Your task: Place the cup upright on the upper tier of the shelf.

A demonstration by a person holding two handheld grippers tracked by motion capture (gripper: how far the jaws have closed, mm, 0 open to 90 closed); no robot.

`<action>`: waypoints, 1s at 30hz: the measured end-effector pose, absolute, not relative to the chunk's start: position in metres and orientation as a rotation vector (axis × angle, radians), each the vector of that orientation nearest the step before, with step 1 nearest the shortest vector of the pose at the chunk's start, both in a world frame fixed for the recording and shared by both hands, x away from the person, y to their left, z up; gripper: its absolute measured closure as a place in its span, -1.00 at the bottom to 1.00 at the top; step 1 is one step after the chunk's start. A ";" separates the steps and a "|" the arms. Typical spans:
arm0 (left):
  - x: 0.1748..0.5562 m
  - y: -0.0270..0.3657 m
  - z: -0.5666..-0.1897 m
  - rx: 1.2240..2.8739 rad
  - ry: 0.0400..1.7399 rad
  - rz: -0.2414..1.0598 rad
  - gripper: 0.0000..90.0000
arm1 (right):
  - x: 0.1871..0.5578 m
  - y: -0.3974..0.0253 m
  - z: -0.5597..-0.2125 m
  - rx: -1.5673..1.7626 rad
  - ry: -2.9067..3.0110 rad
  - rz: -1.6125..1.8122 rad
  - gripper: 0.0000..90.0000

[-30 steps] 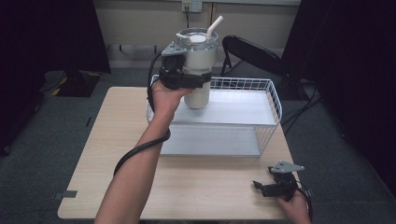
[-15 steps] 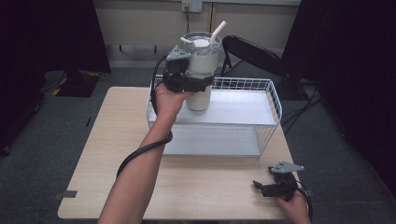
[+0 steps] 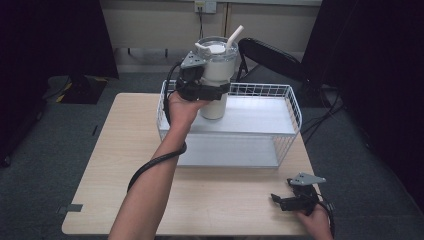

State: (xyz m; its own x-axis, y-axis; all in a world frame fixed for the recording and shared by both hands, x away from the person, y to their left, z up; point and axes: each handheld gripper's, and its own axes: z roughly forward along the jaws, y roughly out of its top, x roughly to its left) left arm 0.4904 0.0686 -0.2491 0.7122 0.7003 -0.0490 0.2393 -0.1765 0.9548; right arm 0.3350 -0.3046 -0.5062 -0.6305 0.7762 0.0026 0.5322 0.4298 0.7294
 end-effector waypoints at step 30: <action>0.481 0.077 -0.267 1.709 0.722 0.488 -0.82 | 0.335 -0.304 -0.506 1.124 2.354 1.024 -0.78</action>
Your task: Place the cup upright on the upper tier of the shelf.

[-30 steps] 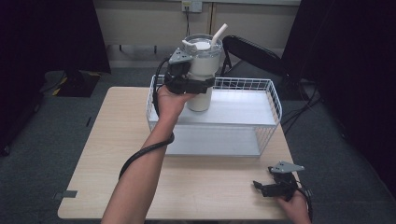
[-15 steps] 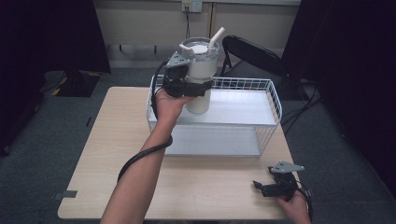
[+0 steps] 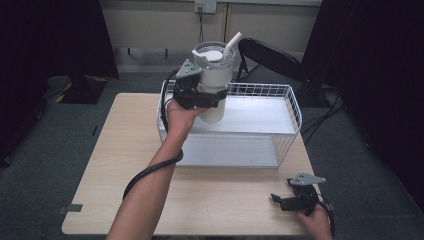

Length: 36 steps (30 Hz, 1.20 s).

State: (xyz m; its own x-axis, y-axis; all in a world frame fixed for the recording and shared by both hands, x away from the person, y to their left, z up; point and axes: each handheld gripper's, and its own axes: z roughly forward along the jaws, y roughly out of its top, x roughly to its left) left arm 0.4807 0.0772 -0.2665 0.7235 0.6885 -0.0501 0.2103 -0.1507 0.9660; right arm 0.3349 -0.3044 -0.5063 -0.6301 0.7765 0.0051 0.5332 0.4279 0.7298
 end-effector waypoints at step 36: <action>0.418 0.127 -0.298 1.828 0.698 0.350 -0.66 | 0.334 -0.304 -0.506 1.127 2.352 1.024 -0.78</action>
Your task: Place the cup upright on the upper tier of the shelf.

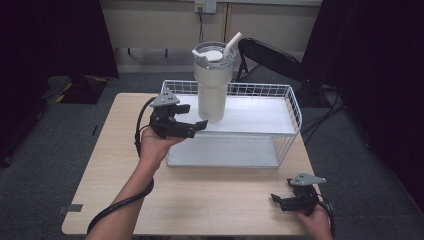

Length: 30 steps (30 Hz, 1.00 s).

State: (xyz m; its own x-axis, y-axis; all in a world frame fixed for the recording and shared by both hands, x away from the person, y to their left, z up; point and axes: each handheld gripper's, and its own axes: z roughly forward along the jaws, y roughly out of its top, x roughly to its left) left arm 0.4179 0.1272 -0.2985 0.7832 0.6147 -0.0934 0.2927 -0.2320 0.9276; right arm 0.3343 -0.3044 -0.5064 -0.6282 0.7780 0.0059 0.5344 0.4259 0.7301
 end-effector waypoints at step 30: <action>0.366 0.116 -0.352 1.866 0.585 0.201 -0.65 | 0.334 -0.305 -0.506 1.124 2.354 1.022 -0.78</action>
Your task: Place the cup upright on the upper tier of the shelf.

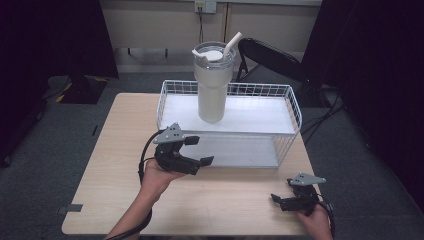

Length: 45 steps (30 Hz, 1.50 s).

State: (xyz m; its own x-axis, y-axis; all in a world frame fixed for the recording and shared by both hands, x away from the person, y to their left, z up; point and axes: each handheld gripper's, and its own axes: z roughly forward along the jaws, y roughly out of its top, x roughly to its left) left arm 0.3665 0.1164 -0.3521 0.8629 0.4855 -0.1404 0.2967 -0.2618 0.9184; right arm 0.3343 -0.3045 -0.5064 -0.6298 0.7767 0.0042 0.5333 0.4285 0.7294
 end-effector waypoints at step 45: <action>0.350 0.152 -0.476 2.003 0.787 0.151 -0.63 | 0.334 -0.305 -0.506 1.124 2.354 1.022 -0.78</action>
